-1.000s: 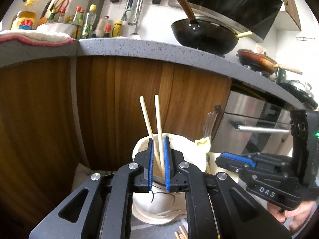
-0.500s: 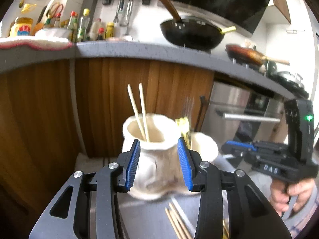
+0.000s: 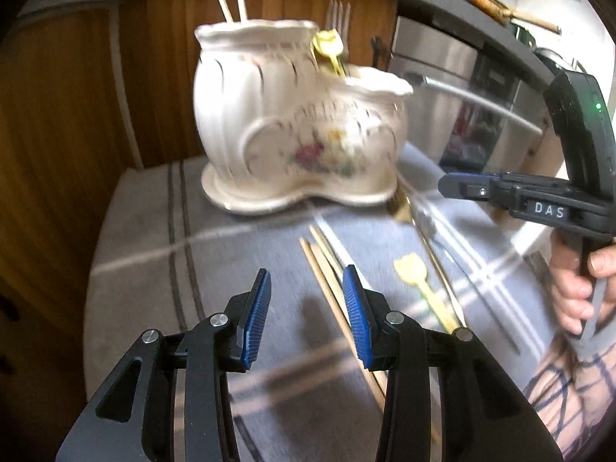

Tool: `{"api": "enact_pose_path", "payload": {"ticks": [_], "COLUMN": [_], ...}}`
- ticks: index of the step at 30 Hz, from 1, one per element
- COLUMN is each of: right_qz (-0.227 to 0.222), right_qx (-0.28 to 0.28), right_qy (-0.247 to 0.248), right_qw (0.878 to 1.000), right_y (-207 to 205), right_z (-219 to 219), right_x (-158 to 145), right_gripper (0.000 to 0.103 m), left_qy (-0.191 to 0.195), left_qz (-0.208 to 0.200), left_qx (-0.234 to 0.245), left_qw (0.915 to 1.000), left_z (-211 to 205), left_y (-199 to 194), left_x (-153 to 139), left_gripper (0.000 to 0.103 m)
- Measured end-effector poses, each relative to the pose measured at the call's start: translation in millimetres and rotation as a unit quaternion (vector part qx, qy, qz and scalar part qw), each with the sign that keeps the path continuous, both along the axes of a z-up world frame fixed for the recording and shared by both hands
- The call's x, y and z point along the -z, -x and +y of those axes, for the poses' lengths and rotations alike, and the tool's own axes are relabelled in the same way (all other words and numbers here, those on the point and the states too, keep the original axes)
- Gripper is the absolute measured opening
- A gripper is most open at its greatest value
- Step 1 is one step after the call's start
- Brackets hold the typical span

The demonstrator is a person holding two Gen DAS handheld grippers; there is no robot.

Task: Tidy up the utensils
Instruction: 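Grasp a third chopstick with the left tool while the right tool grasps the flower-handled spoon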

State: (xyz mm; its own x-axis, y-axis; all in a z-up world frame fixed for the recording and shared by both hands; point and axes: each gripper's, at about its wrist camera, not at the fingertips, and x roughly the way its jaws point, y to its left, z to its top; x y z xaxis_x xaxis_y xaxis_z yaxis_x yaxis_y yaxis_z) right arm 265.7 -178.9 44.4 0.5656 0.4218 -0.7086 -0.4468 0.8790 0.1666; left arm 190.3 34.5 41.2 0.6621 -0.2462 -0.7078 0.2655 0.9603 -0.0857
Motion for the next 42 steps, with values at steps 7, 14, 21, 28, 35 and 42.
{"api": "enact_pose_path", "payload": {"ticks": [7,14,21,28,35,42], "right_qz": [0.021,0.028,0.013,0.031,0.08,0.12], "right_qx": [-0.019,-0.028,-0.039,-0.057,-0.079,-0.085], "right_qy": [0.041,0.068,0.106,0.138,0.177,0.205], "right_qw": [0.999,0.997,0.993,0.988,0.978,0.968], "right_y": [19.1,32.4,36.0,27.4,16.7,6.5], "right_z": [0.8,4.9,15.5,15.3,1.4,3.9], "right_x": [22.5,33.9,34.3,33.3,27.7,24.6], "right_gripper": [0.011,0.012,0.02,0.012,0.011,0.012], "left_qy": [-0.02,-0.047,-0.051,-0.069,-0.115,-0.137], "left_qz": [0.023,0.026,0.035,0.055,0.077,0.114], "left_qx": [0.018,0.02,0.031,0.052,0.074,0.086], "left_qw": [0.9994,0.9983,0.9976,0.9947,0.9876,0.9801], "left_z": [-8.7,-14.0,-8.9,-6.6,-2.1,6.4], "left_y": [6.9,3.6,3.6,1.2,2.1,-0.3], "left_x": [15.4,20.2,21.1,18.8,13.7,13.0], "left_gripper": [0.04,0.04,0.04,0.04,0.04,0.039]}}
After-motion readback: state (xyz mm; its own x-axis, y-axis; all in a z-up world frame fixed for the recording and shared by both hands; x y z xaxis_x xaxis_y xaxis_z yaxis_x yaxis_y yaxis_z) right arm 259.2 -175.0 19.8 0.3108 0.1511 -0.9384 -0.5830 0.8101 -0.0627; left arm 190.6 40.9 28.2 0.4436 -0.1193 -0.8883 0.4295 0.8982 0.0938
